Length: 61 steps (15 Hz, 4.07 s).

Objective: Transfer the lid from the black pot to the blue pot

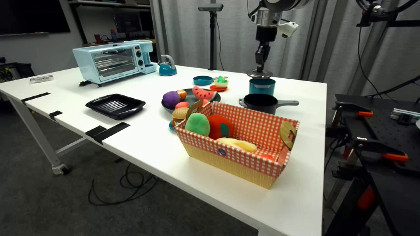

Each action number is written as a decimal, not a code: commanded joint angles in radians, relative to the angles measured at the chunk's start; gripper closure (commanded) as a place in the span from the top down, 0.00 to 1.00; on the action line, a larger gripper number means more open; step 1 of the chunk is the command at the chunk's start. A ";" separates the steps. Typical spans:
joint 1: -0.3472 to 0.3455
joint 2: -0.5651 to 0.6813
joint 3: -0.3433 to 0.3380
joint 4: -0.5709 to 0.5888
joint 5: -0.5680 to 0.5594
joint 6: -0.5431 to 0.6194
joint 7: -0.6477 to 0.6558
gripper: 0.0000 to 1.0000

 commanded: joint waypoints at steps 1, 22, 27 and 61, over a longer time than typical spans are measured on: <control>-0.022 0.033 0.009 0.018 -0.006 0.025 0.044 0.03; -0.010 0.066 0.007 0.012 -0.027 0.011 0.102 1.00; 0.006 0.026 0.011 0.003 -0.034 -0.021 0.110 1.00; 0.169 -0.364 0.114 -0.020 -0.033 -0.322 0.310 1.00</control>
